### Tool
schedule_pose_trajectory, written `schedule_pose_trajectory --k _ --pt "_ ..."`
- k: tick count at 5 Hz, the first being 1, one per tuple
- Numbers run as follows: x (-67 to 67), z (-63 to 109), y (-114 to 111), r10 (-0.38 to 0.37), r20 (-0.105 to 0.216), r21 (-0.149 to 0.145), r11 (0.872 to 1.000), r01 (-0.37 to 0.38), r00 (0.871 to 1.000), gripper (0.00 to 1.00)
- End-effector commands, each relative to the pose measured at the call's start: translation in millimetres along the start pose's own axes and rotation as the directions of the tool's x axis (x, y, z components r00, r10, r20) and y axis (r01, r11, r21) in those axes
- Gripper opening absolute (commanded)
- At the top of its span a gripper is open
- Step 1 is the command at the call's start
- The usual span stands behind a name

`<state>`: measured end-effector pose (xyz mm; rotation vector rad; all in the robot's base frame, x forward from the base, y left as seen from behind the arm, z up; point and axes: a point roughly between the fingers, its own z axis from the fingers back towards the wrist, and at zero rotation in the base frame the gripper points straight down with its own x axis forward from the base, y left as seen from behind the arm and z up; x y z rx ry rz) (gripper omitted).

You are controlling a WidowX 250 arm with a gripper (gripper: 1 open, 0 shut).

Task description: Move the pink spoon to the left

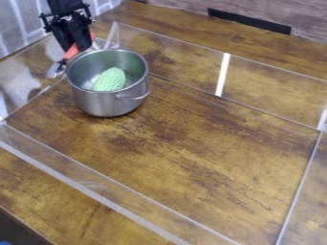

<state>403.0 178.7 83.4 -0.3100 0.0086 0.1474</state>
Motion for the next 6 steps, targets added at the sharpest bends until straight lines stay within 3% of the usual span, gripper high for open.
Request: schedule_pose_trajectory --k 1,3,5,6 --pt "4.5 38.7 7.4 0.008 0.051 0.003 1.0 -0.008 0.999 0.0" --pt "-15.4 50.9 -5.6 0.009 0.056 -0.013 1.0 -0.008 0.998 0.0" --pt "0.8 51.6 4.8 -0.007 0.039 -0.015 1.0 0.008 0.999 0.0" --pt "-8.8 43.1 5.3 0.035 0.036 -0.016 0.999 -0.035 0.999 0.0"
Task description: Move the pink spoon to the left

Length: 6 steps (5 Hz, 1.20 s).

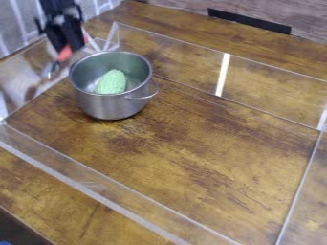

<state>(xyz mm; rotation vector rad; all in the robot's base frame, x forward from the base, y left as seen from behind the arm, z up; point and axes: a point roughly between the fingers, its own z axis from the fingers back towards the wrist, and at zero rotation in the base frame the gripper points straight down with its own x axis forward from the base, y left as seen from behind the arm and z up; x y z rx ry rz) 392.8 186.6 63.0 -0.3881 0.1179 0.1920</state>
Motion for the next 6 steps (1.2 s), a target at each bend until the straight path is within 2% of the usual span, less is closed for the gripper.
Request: schedule_pose_trajectory --k 1,4,5,6 --pt "-13.6 64.4 -12.0 0.018 0.159 0.036 0.999 -0.024 0.987 0.0" --pt "-12.8 33.3 -5.8 0.002 0.115 0.055 0.998 -0.008 0.993 0.0" --pt "-18.6 19.4 0.1 -0.002 0.097 0.059 0.998 -0.003 0.995 1.0" --pt "-23.8 8.2 7.6 -0.012 0.082 0.066 0.998 0.006 0.997 1.0"
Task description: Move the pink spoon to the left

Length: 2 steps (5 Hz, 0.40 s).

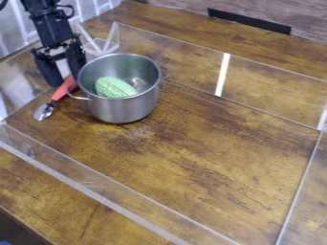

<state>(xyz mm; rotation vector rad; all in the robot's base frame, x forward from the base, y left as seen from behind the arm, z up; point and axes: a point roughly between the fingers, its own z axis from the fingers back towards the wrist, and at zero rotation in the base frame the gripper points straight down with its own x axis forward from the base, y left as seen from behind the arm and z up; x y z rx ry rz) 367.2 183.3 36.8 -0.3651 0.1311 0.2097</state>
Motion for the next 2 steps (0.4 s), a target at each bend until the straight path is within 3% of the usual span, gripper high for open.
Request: schedule_pose_trajectory --k 1,2 --pt "-3.8 38.4 1.1 -0.039 0.078 0.044 0.998 0.036 0.996 0.0" --pt "-6.0 42.7 5.3 -0.047 0.069 0.045 0.998 0.044 0.997 0.0"
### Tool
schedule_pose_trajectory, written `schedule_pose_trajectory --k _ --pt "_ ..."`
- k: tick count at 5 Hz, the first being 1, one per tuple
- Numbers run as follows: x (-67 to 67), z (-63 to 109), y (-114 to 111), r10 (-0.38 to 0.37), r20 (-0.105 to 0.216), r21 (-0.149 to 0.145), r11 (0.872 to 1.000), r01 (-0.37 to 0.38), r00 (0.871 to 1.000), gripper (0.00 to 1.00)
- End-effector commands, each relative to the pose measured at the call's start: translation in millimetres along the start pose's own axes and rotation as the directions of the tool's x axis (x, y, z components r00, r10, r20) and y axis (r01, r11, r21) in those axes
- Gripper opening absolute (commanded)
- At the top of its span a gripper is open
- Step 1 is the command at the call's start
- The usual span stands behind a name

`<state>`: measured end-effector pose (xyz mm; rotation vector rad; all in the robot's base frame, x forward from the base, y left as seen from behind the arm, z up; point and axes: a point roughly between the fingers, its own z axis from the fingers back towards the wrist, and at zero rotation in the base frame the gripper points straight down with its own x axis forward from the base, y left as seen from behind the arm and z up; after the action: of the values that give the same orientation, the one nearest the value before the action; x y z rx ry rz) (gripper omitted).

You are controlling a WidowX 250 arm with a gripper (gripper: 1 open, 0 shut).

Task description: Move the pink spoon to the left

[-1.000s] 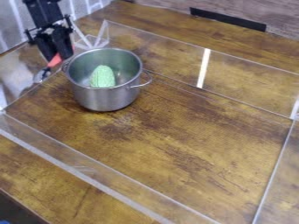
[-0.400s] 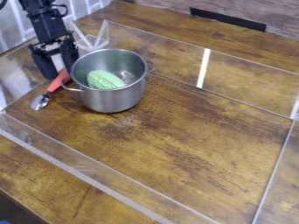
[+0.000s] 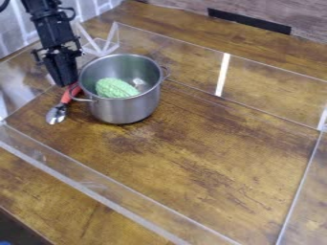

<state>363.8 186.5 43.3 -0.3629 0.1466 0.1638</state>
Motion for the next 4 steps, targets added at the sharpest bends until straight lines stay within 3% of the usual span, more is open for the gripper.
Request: schedule_pose_trajectory --k 1,2,4 --pt "-5.8 34.1 7.7 0.019 0.093 0.035 0.999 -0.022 0.995 0.0" --pt "-8.2 30.4 9.7 0.041 0.093 0.03 0.999 -0.044 0.995 0.0" --pt "-3.2 43.3 0.9 0.037 0.08 0.028 0.999 -0.04 0.996 0.0"
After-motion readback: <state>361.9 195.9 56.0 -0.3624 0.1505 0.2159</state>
